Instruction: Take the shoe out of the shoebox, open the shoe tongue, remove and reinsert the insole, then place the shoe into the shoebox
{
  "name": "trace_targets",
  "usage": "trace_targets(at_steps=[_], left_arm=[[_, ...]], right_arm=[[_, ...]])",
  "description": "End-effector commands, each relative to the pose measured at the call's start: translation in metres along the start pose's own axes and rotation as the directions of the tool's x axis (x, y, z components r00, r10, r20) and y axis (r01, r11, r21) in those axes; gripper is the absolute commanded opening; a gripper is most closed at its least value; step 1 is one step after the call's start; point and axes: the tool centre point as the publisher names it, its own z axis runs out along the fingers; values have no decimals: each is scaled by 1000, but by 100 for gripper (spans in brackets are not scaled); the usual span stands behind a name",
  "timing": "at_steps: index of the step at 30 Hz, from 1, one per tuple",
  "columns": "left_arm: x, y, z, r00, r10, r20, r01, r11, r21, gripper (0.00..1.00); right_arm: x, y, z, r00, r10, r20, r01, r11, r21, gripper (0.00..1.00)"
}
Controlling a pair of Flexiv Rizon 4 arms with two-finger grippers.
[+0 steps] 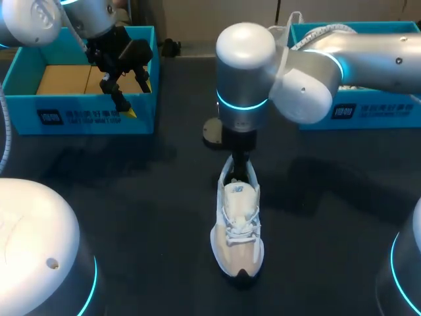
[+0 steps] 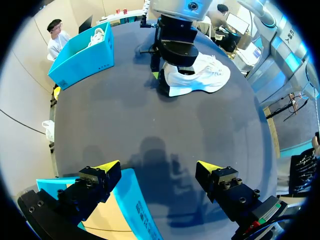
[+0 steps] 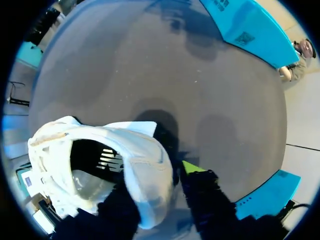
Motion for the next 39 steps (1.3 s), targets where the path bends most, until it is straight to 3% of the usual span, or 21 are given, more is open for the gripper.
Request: trace_targets(at_steps=[1,14,24,39], left_arm=[[1,0,0,1000,0,1,0,1000,-1,100],[1,0,0,1000,0,1,0,1000,-1,100],[1,0,0,1000,0,1,0,1000,-1,100],[1,0,0,1000,0,1,0,1000,-1,100]], right_arm=[[4,-6,-12,1000,5,14,-5,1000,4,0],[3,-41,-98,993,32,111,-36,998,43,0],[-29,-80,-182,978,80,192,-88,995,36,0],[-29,-80,-182,978,80,192,-88,995,36,0]])
